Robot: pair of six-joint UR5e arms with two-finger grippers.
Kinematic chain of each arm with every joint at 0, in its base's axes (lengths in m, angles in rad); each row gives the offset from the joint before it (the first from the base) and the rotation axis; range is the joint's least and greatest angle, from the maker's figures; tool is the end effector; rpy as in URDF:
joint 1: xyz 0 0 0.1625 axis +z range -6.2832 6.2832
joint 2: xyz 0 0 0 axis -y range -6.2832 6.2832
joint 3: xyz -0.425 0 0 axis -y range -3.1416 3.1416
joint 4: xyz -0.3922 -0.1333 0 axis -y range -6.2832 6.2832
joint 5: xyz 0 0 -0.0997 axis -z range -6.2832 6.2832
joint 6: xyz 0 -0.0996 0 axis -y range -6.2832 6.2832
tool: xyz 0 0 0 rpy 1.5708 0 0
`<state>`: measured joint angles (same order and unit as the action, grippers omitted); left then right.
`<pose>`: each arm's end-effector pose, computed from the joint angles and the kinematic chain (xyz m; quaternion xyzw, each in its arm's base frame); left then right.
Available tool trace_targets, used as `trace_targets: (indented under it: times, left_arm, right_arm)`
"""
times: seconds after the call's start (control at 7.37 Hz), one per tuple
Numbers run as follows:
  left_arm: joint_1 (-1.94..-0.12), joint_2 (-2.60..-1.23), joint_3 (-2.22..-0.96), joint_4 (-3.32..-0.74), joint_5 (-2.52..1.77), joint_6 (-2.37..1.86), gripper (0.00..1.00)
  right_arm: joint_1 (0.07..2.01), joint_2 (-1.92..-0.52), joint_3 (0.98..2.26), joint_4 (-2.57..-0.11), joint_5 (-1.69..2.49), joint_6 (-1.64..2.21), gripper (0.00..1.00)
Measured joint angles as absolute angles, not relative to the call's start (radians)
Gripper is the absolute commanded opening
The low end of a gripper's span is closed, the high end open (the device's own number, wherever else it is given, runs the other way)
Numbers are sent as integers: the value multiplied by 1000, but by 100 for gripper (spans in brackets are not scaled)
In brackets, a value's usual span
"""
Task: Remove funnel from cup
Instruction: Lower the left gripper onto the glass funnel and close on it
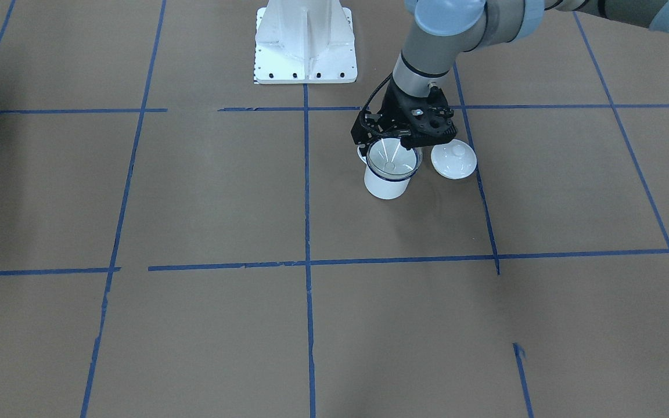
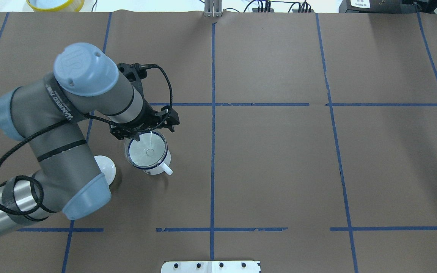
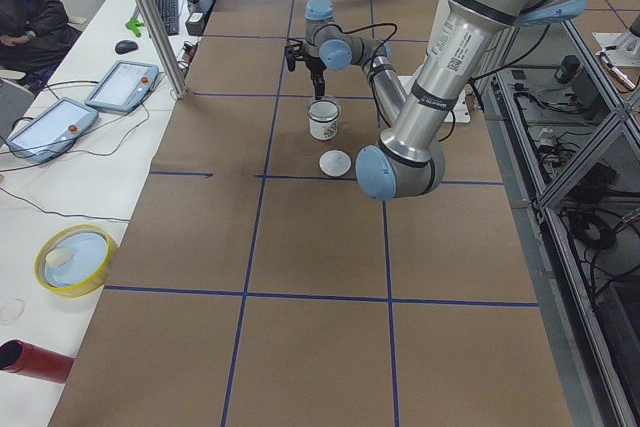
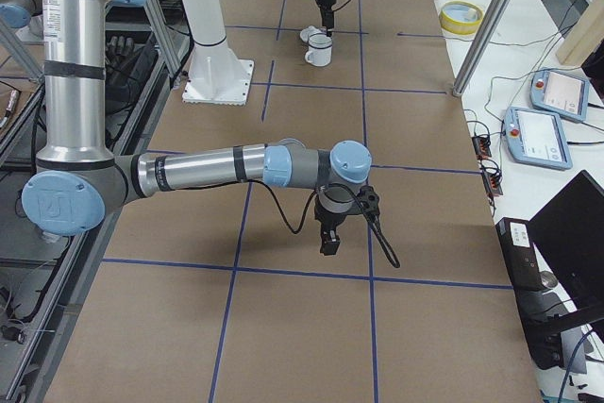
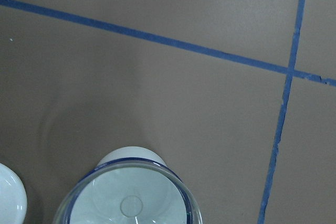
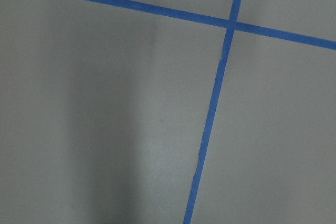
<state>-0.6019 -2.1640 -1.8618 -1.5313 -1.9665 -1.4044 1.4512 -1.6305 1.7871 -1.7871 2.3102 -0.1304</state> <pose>0.4582 -0.4299 0.1980 -0.0156 0.4398 -0.1145 0.8906 0.0112 -0.4618 0.6050 -0.0259 -0.3613 -0.1055 0.9261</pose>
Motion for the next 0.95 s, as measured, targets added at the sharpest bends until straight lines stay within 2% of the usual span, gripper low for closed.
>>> trace_targets:
  times: [0.14, 0.27, 0.41, 0.95]
  left_arm:
    - [-570, -2183, -1820, -1531, -1938, -1421, 90]
    - [-555, -2190, -1795, -1531, -1924, -1428, 62]
    - [-548, -2193, -1784, -1531, -1918, -1431, 1]
    - [-543, -2195, -1797, -1527, -1914, -1430, 0]
  right_arm:
    - [1451, -1631, 1787, -1787, 2310, -130, 100]
    - [1451, -1631, 1786, -1787, 2310, -130, 100]
    - [1451, -1631, 1786, -1787, 2310, -130, 100]
    - [1451, -1631, 1787, -1787, 2310, -130, 100]
